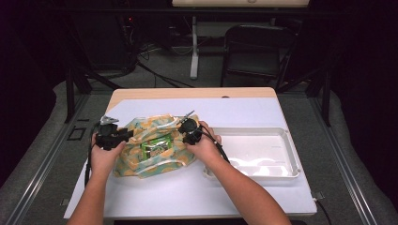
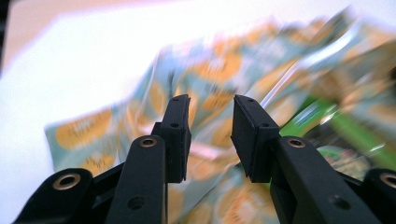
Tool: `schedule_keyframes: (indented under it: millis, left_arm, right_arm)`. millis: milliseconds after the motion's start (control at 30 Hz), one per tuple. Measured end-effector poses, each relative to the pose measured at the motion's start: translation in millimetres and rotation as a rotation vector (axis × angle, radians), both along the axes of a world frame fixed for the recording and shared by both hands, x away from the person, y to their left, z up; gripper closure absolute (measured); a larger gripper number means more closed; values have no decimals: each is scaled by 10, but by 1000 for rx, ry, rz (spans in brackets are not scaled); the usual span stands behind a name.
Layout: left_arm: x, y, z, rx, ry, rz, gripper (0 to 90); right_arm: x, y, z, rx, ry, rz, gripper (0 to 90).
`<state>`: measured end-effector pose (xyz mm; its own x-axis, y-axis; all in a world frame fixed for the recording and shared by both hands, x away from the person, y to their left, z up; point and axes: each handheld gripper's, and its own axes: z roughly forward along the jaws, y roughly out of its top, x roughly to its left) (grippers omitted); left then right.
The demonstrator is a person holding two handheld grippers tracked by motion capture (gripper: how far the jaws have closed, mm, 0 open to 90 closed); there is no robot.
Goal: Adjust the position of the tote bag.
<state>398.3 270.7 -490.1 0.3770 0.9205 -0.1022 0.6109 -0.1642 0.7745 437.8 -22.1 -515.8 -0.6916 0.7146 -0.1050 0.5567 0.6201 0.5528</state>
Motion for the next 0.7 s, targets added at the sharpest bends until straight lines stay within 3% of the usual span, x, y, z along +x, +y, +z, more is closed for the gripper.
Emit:
schedule_keyframes:
  millis: [33,100,267,367,433,500,533,567,600,700]
  left_arm:
    - [0,0,0,0,0,0,671]
    - [-48,-57,175,2,-16,-34,698]
    - [-128,-161,326,22,-7,-82,713]
    - [-189,-194,342,13,6,-103,716]
    - [-286,-254,337,20,2,-132,726]
    - [-334,-290,332,25,7,-153,735]
    - [-405,-360,317,55,6,-180,743]
    - [-405,-360,317,55,6,-180,750]
    - [-475,-415,298,92,2,-204,761]
    - [-527,-455,270,115,-1,-215,802]
  right_arm:
    - [-11,-13,26,11,-1,-2,731]
    - [-32,-38,71,33,-10,-1,730]
    - [-91,-100,191,93,-39,7,729]
    - [-135,-123,248,116,-50,6,725]
    - [-217,-145,314,116,-95,28,722]
    - [-270,-157,339,139,-100,45,722]
    - [-295,-163,347,152,-101,51,722]
    - [-295,-163,347,152,-101,51,722]
    - [-341,-158,347,186,-99,67,724]
    - [-381,-143,346,194,-94,84,728]
